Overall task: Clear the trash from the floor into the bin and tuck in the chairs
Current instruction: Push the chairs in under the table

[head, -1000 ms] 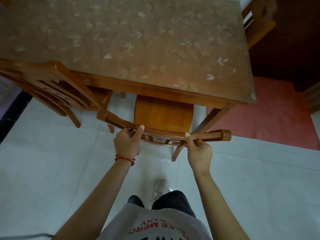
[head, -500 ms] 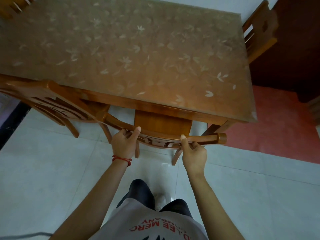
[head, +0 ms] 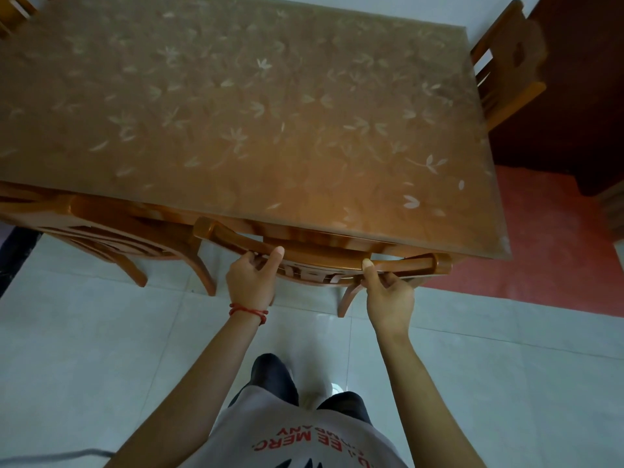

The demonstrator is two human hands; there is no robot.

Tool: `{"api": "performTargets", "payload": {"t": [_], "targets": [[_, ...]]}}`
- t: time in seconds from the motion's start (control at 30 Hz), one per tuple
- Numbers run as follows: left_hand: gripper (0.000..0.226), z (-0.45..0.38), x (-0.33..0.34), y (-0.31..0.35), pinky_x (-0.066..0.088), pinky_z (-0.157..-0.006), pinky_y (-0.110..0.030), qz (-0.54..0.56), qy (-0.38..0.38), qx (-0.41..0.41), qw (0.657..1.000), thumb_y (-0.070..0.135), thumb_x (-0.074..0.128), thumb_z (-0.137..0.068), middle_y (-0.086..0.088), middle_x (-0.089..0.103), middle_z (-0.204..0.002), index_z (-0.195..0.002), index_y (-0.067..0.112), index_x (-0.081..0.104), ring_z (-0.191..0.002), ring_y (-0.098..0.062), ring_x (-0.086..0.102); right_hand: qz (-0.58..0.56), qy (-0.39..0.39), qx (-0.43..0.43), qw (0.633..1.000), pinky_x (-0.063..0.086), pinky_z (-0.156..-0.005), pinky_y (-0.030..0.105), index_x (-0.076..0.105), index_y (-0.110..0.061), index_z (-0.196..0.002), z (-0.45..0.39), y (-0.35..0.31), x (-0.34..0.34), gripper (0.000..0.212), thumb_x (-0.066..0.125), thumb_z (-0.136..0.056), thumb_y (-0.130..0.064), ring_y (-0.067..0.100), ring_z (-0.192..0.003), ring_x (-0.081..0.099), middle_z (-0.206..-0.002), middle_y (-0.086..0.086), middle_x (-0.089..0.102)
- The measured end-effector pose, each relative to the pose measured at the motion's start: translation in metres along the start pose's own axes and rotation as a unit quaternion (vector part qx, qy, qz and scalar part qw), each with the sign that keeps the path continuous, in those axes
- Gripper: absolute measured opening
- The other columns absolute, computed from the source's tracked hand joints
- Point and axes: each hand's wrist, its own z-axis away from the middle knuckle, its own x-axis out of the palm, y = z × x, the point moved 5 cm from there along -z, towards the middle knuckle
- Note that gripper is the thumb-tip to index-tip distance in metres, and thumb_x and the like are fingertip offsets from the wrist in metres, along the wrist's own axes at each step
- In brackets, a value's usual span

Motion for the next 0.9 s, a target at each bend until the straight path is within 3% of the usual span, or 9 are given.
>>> {"api": "performTargets", "payload": {"t": [0.07, 0.13, 0.27, 0.37, 0.53, 0.63, 0.73, 0.9], "targets": [[0.038, -0.0039, 0.0011, -0.0001, 0.033, -0.052, -0.02, 0.001, 0.001, 0.002, 1.0, 0.034, 0.064, -0.081, 0.003, 0.049, -0.051, -0.052, 0.015, 0.046, -0.051, -0.008, 0.047, 0.001, 0.004, -0.004, 1.0, 0.043, -0.044, 0.007, 0.057, -0.025, -0.057, -0.0028, 0.0, 0.0023, 0.031, 0.058, -0.084, -0.041, 0.003, -0.048, 0.058, -0.062, 0.005, 0.067], [0.037, -0.0048, 0.0008, -0.0012, 0.033, -0.052, -0.02, 0.008, -0.001, 0.002, 1.0, 0.033, 0.064, -0.081, 0.004, 0.05, -0.05, -0.053, 0.015, 0.048, -0.051, -0.008, 0.048, -0.003, 0.009, -0.003, 1.0, 0.051, -0.055, 0.021, 0.055, -0.028, -0.057, -0.0027, 0.0014, 0.0037, 0.03, 0.059, -0.083, -0.041, 0.012, -0.058, 0.064, -0.067, 0.01, 0.07], [0.037, -0.0048, -0.0002, -0.0004, 0.033, -0.052, -0.02, 0.009, 0.001, 0.013, 1.0, 0.03, 0.064, -0.081, 0.006, 0.05, -0.049, -0.051, 0.02, 0.046, -0.05, -0.007, 0.048, -0.007, 0.007, 0.006, 1.0, 0.053, -0.058, 0.025, 0.057, -0.029, -0.058, -0.0036, 0.0038, 0.0059, 0.028, 0.059, -0.083, -0.043, 0.016, -0.07, 0.066, -0.064, 0.006, 0.069], [0.034, -0.006, -0.0003, 0.0002, 0.034, -0.053, -0.021, 0.012, -0.004, 0.014, 1.0, 0.029, 0.064, -0.082, 0.005, 0.052, -0.051, -0.053, 0.017, 0.049, -0.052, -0.008, 0.05, 0.002, 0.008, 0.011, 1.0, 0.055, -0.066, 0.037, 0.054, -0.028, -0.058, -0.0032, 0.0035, 0.0078, 0.029, 0.059, -0.083, -0.041, 0.026, -0.072, 0.066, -0.076, 0.019, 0.07], [0.031, -0.0069, -0.0006, -0.0006, 0.034, -0.053, -0.02, 0.015, -0.007, 0.013, 1.0, 0.029, 0.065, -0.081, 0.005, 0.053, -0.052, -0.059, 0.01, 0.054, -0.053, -0.007, 0.05, 0.003, 0.004, 0.015, 1.0, 0.052, -0.071, 0.029, 0.056, -0.028, -0.058, -0.0024, 0.0037, 0.0082, 0.029, 0.059, -0.083, -0.043, 0.013, -0.072, 0.064, -0.076, 0.017, 0.07], [0.031, -0.006, -0.0005, -0.0005, 0.035, -0.054, -0.018, 0.012, -0.01, 0.018, 1.0, 0.03, 0.064, -0.081, 0.001, 0.057, -0.056, -0.065, 0.005, 0.058, -0.056, -0.007, 0.052, 0.003, 0.011, 0.017, 1.0, 0.051, -0.066, 0.021, 0.057, -0.028, -0.057, -0.0034, 0.0055, 0.0076, 0.03, 0.059, -0.082, -0.044, 0.008, -0.07, 0.064, -0.073, 0.009, 0.071], [0.034, -0.007, -0.0004, 0.0007, 0.036, -0.055, -0.019, 0.004, -0.015, 0.017, 1.0, 0.031, 0.064, -0.082, -0.007, 0.06, -0.063, -0.07, 0.0, 0.06, -0.058, -0.011, 0.053, 0.005, 0.012, 0.016, 1.0, 0.051, -0.061, 0.019, 0.058, -0.028, -0.057, -0.0052, 0.0062, 0.0074, 0.029, 0.058, -0.082, -0.044, 0.011, -0.07, 0.065, -0.067, 0.0, 0.07], [0.033, -0.0061, -0.0002, 0.0047, 0.037, -0.054, -0.02, -0.002, -0.016, 0.02, 1.0, 0.028, 0.064, -0.082, -0.009, 0.055, -0.061, -0.062, 0.004, 0.053, -0.057, -0.017, 0.05, 0.018, 0.017, 0.011, 1.0, 0.047, -0.053, 0.018, 0.057, -0.026, -0.058, -0.0078, 0.0073, 0.006, 0.03, 0.058, -0.082, -0.043, 0.014, -0.065, 0.066, -0.065, 0.006, 0.07]]}}
